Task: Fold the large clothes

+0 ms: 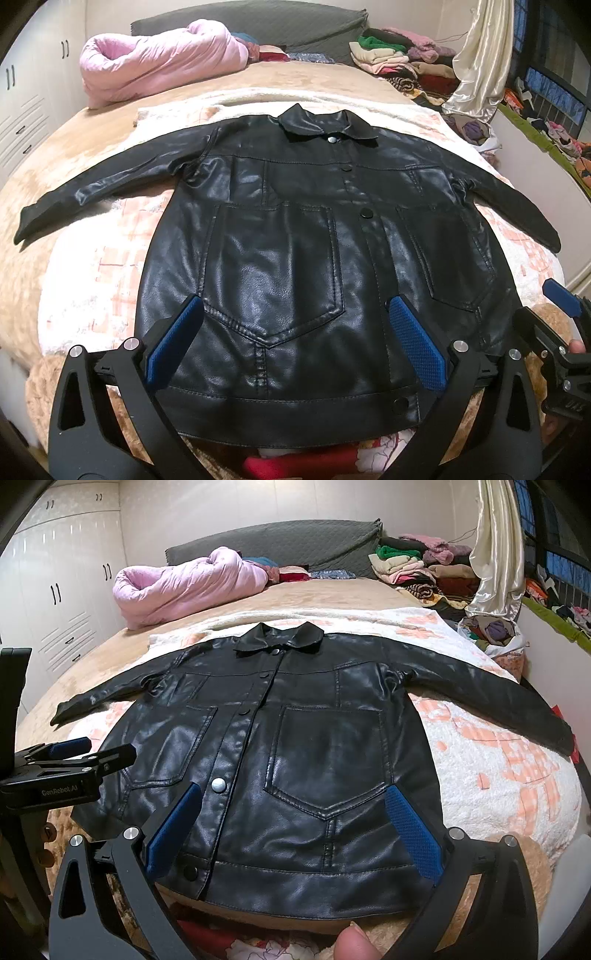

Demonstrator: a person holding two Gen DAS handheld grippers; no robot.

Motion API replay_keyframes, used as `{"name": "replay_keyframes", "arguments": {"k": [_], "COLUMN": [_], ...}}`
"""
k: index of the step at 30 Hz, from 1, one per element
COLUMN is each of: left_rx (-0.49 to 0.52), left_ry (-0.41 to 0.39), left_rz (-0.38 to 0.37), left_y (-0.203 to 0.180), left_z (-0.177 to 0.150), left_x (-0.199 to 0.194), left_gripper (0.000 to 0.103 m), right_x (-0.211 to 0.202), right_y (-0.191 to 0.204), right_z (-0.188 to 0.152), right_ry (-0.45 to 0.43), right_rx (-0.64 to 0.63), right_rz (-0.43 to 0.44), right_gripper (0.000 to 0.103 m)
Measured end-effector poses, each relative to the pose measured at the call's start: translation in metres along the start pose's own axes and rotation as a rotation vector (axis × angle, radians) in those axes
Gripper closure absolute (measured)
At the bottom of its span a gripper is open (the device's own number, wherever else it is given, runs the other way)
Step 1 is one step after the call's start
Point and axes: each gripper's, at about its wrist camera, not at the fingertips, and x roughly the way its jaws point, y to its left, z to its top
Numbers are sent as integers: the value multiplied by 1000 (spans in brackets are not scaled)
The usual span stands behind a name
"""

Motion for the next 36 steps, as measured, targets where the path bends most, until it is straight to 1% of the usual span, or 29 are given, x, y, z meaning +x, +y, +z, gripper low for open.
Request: {"name": "replay_keyframes", "arguments": {"k": [36], "left_rx": [1], "left_ry": [-9], "left_rz": [-7], "left_y": [-5], "left_z": [0], "left_x": [-4], "left_gripper": [9], "right_x": [0], "right_y": [5], "right_z": [0], "right_ry": [-4], "right_rx": [-6], "right_rz": [-2], "right_gripper": [4]}}
